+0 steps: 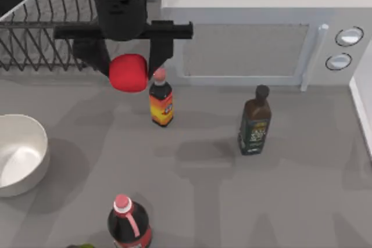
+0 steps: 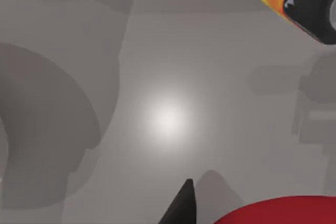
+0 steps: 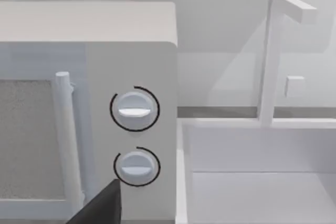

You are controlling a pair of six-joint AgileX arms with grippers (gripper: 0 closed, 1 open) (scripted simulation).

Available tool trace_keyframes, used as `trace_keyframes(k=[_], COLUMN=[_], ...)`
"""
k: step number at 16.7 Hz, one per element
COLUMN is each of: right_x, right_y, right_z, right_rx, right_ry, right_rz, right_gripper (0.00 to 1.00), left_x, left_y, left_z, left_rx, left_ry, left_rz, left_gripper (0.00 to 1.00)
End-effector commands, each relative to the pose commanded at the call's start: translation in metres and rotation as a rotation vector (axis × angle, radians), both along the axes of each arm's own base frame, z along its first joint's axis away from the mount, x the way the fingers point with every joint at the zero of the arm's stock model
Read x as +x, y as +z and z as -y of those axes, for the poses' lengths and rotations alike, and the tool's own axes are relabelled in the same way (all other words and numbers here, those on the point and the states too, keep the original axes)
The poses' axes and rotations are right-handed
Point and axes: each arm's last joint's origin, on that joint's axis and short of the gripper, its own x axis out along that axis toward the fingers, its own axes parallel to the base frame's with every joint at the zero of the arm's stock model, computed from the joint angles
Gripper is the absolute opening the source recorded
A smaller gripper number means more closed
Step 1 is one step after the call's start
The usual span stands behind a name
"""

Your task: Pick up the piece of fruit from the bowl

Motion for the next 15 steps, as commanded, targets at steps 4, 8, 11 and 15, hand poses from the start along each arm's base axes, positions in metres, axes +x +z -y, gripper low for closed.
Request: trace_keyframes(k=[4, 8, 11, 15], right_x=[0.000, 0.000, 0.000, 0.000], right_y=[0.000, 0.000, 0.000, 0.000], right_z=[0.000, 0.000, 0.000, 0.000], right_rx=[0.000, 0.000, 0.000, 0.000], right_ry=[0.000, 0.000, 0.000, 0.000], right_rz=[0.000, 0.000, 0.000, 0.000], right_gripper=[1.00, 1.00, 1.00, 1.00], left_x=[0.000, -0.004, -0.012, -0.015], left_y=[-0.004, -0.010, -0.031, -0.076], left_z=[0.007, 0.005, 0.004, 0.005], left_rx=[0.000, 0.019, 0.048, 0.053], left_ry=[0.000, -0.031, -0.094, -0.116], left_rz=[0.000, -0.030, -0.077, -0.087], left_gripper=[0.00, 0.00, 0.00, 0.00])
